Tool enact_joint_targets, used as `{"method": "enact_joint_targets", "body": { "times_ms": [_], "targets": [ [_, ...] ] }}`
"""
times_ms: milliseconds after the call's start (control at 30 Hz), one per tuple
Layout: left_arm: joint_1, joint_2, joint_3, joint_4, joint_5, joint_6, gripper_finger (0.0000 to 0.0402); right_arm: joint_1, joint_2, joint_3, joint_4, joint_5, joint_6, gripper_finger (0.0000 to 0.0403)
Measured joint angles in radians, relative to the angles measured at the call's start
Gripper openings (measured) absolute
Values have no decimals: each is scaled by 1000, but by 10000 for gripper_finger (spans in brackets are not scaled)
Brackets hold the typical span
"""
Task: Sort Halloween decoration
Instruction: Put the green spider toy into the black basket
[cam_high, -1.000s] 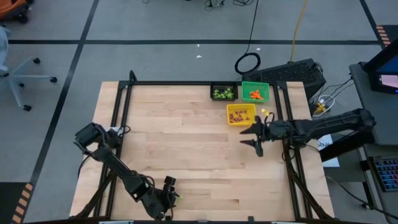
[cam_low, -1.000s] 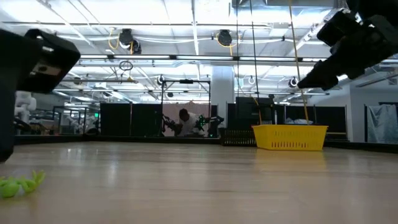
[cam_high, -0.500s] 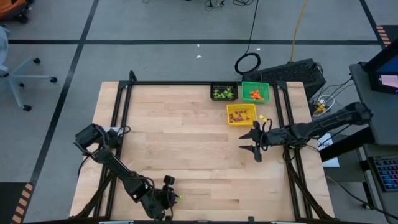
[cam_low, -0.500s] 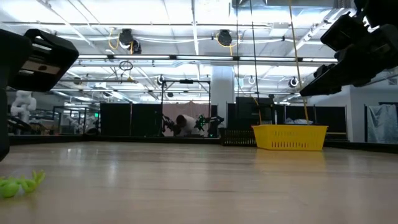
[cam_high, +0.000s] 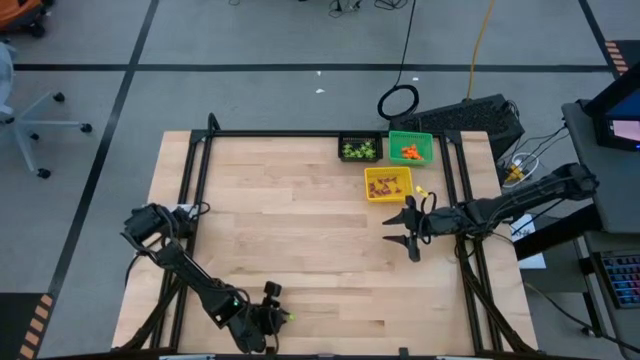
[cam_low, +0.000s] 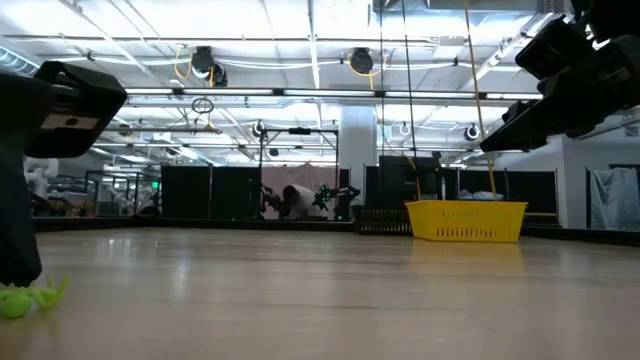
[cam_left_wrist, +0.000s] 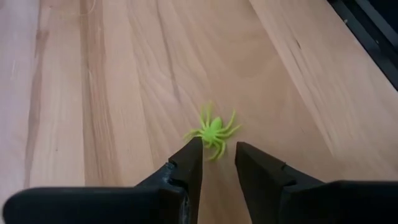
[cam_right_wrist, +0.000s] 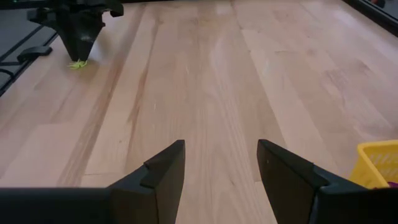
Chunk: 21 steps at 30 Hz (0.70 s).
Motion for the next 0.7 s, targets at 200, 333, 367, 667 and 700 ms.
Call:
{"method": "enact_joint_targets", "body": {
  "times_ms": [200, 333, 367, 667, 700],
  "targets": [
    [2, 2, 0, 15, -4, -1, 109, 0, 0, 0, 0, 0, 0, 185],
    [2, 3, -1, 21, -3, -3, 108, 0, 0, 0, 0, 1, 0, 185],
    [3, 3, -1, 23, -3, -3, 108, 0, 0, 0, 0, 1, 0, 185],
    [20, 4, -2, 27, 27, -4, 49, 0, 0, 0, 0, 2, 15, 185],
    [21, 4, -2, 28, 29, -4, 36, 0, 0, 0, 0, 2, 15, 185]
  ]
}}
